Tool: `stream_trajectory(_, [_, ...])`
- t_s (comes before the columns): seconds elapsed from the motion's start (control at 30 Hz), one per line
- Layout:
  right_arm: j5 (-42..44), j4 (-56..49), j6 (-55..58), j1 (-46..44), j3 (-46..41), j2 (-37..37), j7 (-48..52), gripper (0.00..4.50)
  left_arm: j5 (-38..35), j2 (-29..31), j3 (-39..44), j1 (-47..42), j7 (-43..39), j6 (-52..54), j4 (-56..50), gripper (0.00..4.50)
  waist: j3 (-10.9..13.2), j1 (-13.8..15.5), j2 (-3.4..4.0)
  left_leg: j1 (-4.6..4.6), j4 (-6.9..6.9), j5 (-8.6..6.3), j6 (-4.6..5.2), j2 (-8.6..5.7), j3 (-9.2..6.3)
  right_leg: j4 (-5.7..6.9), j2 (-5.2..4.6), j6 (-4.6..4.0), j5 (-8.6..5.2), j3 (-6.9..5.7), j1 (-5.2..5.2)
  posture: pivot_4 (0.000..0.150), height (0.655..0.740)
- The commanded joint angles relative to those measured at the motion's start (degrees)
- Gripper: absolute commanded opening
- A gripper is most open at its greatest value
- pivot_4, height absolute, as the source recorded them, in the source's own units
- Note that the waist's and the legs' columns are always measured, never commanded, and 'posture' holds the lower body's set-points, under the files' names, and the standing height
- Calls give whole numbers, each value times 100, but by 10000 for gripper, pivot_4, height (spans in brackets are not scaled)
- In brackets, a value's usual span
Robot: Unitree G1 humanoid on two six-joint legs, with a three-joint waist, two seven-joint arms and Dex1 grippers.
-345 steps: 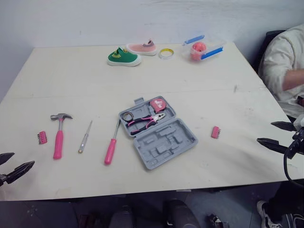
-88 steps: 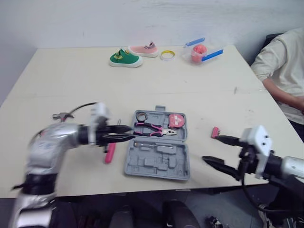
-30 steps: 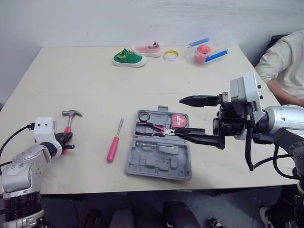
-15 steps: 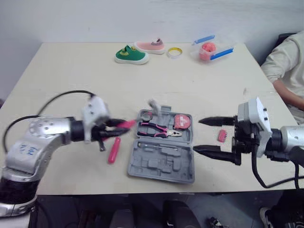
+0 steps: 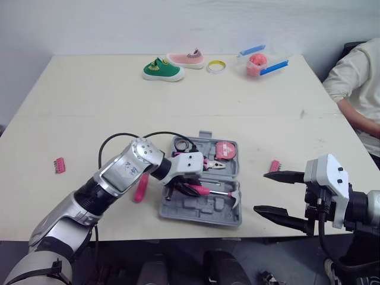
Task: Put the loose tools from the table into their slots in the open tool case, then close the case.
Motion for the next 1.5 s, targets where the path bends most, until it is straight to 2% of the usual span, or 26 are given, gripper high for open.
stream_trajectory(0.03, [57,-184,-48,17,-131,46,-104,45000,208,48,-6,-23,-116,-176,-46,5976,0,3,0,0,0,0,0,-1,0,1,-2,0,0,0,0,1500,7400])
stream_trajectory(0.2, [-93,-39,-168,57,-30,70,-85,45000,134,132,174,161,-213,116,-288,5976,0,-7,0,-1,2,-1,0,2,0,3,-10,0,0,0,0,1500,7400])
stream_trajectory(0.33, [-176,42,-236,-32,138,82,-96,45000,229,-111,161,265,28,234,-233,5976,0,0,0,1,4,-1,1,2,-1,5,-10,0,0,0,1,1500,7400])
stream_trajectory(0.4, [-205,76,-265,-96,232,91,-99,45000,204,-116,254,291,14,179,-312,16539,0,2,0,-2,8,-2,1,1,-3,5,-11,0,0,-1,1,1500,7400])
stream_trajectory(0.53, [-205,114,-308,-114,312,134,-51,45000,-168,-50,694,341,-145,251,-431,31461,0,2,0,-5,12,-2,-2,2,-4,5,-10,0,0,-2,1,1500,7400])
stream_trajectory(0.7, [-315,156,-382,-81,384,175,20,45000,-509,-377,1150,620,-137,-427,-122,31461,-1,-3,2,-2,15,-2,-3,2,-5,12,-10,0,0,-2,1,1500,7400])
stream_trajectory(0.8, [-378,217,-436,-102,470,209,16,45000,-745,-752,1392,869,-170,-860,230,23095,-1,4,1,-6,27,-5,-5,2,-6,17,-13,0,0,-4,3,1500,7400])
stream_trajectory(0.87, [-426,248,-461,-115,527,232,18,45000,-755,-810,1377,967,-283,-1033,380,13285,-1,4,1,-5,32,-6,-5,0,-7,20,-14,0,0,-4,3,1500,7400])
stream_trajectory(0.9, [-457,253,-477,-113,552,241,25,45000,-686,-811,1326,1011,-293,-1113,468,10177,-1,-1,1,-7,33,-6,-5,1,-7,20,-13,0,0,-4,3,1500,7400])
stream_trajectory(0.97, [-480,256,-495,-123,579,246,36,45000,-507,-788,1201,1057,-261,-1197,607,1113,-1,-7,2,-4,33,-6,-5,2,-7,22,-9,0,0,-1,3,1500,7400])
stream_trajectory(1.3, [-536,271,-534,-114,592,208,132,45000,96,-762,851,1103,-97,-1350,843,384,-2,3,2,-2,39,-12,-1,1,-12,28,-8,0,0,-1,5,1500,7400])
stream_trajectory(1.4, [-552,263,-531,-127,599,245,116,45000,525,-492,450,1169,-217,-1325,880,384,-5,-1,1,1,43,-14,3,1,-14,29,-8,0,0,-2,11,1500,7400])
stream_trajectory(1.5, [-576,200,-531,-76,625,295,83,45000,594,-407,268,1255,-231,-953,796,384,-29,-16,3,12,43,-25,10,4,-24,28,-1,-1,0,2,21,1500,7400])
